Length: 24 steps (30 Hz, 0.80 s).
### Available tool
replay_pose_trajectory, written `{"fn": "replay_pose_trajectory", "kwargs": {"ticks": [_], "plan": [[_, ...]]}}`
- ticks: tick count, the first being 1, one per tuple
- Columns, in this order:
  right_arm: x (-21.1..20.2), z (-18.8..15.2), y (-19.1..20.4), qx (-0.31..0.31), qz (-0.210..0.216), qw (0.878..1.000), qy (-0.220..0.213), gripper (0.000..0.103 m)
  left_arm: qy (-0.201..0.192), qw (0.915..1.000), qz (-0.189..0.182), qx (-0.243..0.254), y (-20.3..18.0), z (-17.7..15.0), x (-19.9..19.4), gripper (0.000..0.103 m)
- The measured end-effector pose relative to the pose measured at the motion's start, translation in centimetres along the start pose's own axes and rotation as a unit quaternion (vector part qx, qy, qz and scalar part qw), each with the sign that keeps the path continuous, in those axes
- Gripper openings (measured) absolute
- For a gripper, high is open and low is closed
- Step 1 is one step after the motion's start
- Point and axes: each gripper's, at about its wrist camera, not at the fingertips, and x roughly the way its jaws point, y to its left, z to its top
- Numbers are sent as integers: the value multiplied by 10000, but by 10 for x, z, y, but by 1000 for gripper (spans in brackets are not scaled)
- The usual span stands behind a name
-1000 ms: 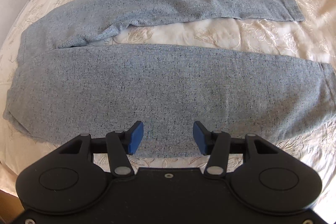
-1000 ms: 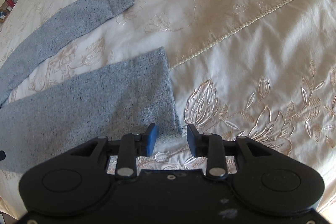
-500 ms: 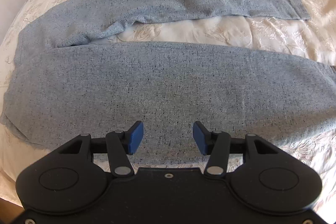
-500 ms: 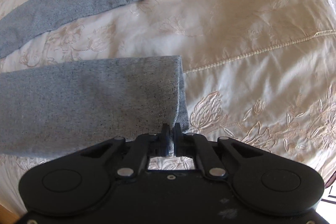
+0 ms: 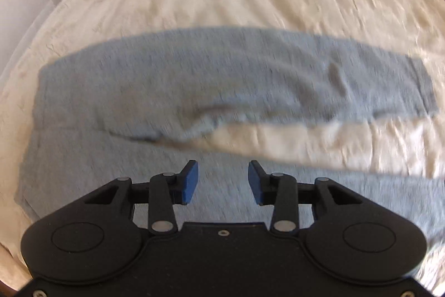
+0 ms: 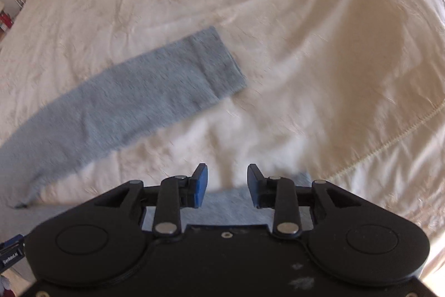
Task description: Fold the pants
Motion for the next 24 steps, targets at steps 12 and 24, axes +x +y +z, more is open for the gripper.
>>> {"fn": "replay_pose_trajectory", "kwargs": {"ticks": [12, 24], "plan": [[124, 151, 101, 963, -78, 9952, -124, 37, -723, 9945, 473, -596, 71, 88, 19, 50], [211, 161, 113, 962, -1326, 9839, 721, 27, -124, 9944, 539, -902, 109, 66, 53, 50]]}}
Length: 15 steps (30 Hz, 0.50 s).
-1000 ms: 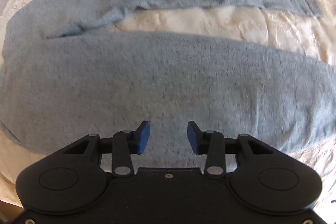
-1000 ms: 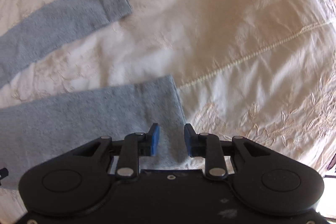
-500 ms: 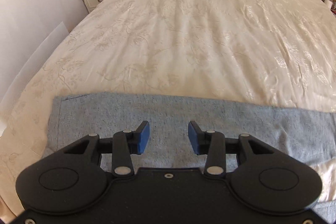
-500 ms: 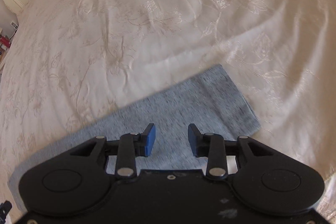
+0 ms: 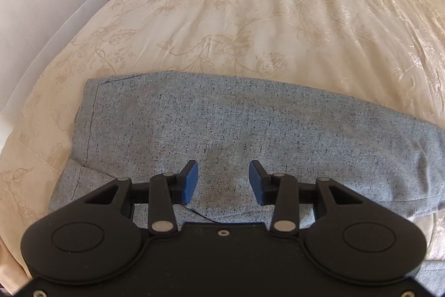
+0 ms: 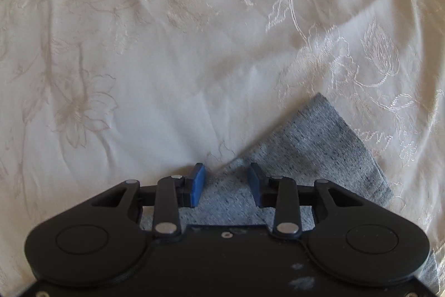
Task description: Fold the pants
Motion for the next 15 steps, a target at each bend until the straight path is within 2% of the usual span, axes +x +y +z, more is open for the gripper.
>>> {"fn": "replay_pose_trajectory", "kwargs": {"ticks": [1, 6, 11, 15], "plan": [[-3, -6, -4, -88, 105, 9999, 59, 4, 37, 10000, -68, -33, 1, 4, 2, 50], [-42, -52, -37, -334, 526, 9978, -243, 4, 154, 9993, -334, 7, -4, 35, 16, 50], [-67, -116, -82, -271, 797, 9961, -251, 4, 252, 9985, -492, 31, -12, 74, 34, 52], [-74, -155, -104, -167, 900, 9955, -256, 4, 515, 9971, -553, -108, -13, 99, 57, 52]]}}
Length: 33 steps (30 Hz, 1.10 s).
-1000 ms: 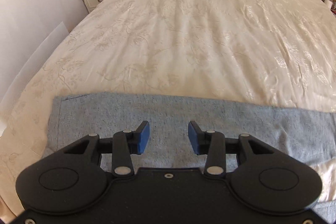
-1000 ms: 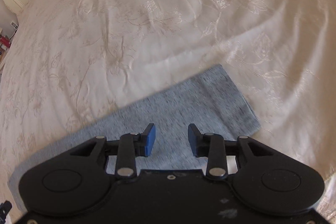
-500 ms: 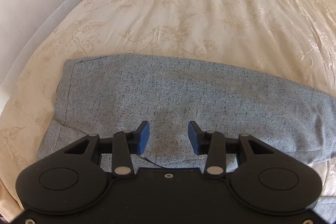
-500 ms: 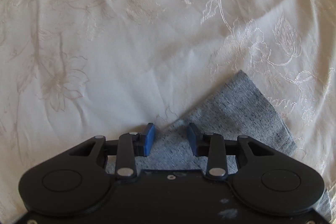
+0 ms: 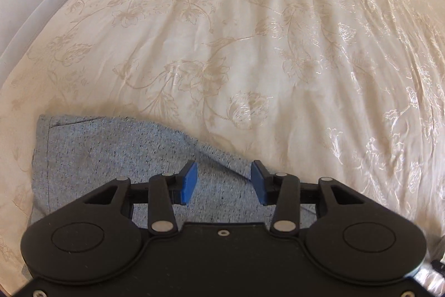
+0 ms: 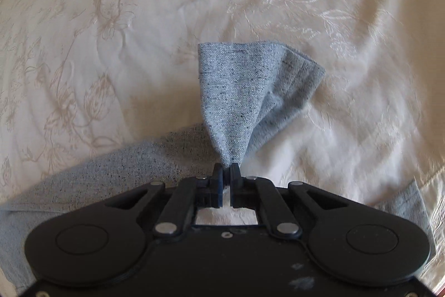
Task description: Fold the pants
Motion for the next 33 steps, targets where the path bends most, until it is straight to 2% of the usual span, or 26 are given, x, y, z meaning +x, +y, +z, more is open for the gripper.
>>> {"fn": "replay_pose_trajectory", "kwargs": {"ticks": [5, 12, 19, 20, 21, 23, 26, 30, 33], "plan": [[0, -28, 1, 34, 30, 10000, -45, 4, 510, 9980, -153, -343, 6, 16, 29, 52], [-2, -23, 2, 69, 72, 9998, -197, 4, 1007, 9931, -47, -594, 7, 26, 74, 56], [-7, -26, 3, -10, 81, 9997, -247, 5, 1523, 9845, 77, -868, 2, 28, 118, 53], [-6, -26, 4, -38, 69, 9996, -253, 5, 1521, 9841, 116, -905, 1, 28, 119, 36], [-6, -27, 5, -65, 54, 9996, -259, 4, 1506, 9840, 125, -948, 1, 28, 118, 7], [-8, -27, 5, -78, 51, 9995, -294, 4, 1366, 9859, 117, -959, 0, 26, 105, 7], [-23, -26, 5, -117, 95, 9989, -440, 4, 557, 9952, 44, -800, -2, 11, 48, 6], [-64, -33, -2, -456, 78, 9959, -782, 4, -161, 9976, -236, -630, 7, -31, -38, 6], [-98, -48, -21, -528, 101, 9941, -942, 4, -329, 9971, -429, -541, 24, -76, -90, 6]]}}
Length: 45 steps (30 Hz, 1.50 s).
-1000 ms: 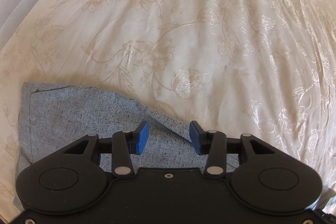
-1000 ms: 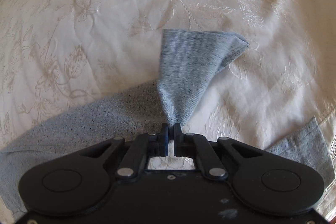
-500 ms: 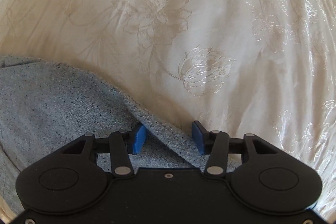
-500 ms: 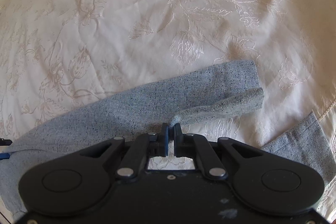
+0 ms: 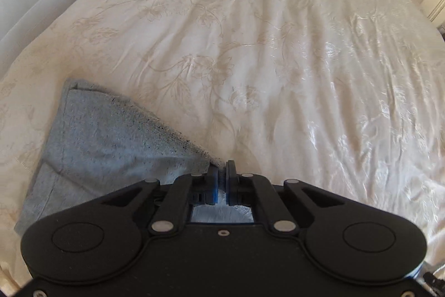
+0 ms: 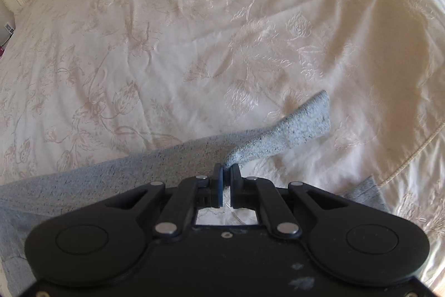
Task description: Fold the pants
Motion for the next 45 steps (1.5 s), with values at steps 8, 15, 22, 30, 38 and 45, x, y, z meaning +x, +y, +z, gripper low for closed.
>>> {"fn": "replay_pose_trajectory", "kwargs": {"ticks": [8, 15, 22, 30, 38, 45], "plan": [[-29, -65, -54, 107, -176, 9990, 397, 5, 575, 9973, 458, 36, 41, -125, -15, 5], [21, -132, -76, 12, -360, 9964, 766, 5, 1184, 9882, 967, -39, 55, -192, 48, 5], [16, -146, -103, 176, -42, 9963, 843, 13, 1293, 9840, 1203, 218, 44, -185, 69, 5], [-8, -121, -146, -74, -31, 9999, 139, 32, 1184, 9816, 1478, 238, 31, -197, 58, 6], [49, -105, -178, -290, 202, 9959, 834, 34, 1145, 9801, 1619, 56, 20, -201, 54, 6], [52, -102, -184, -336, 849, 9898, 1092, 7, 1108, 9796, 1674, -123, 19, -210, 58, 6]]}}
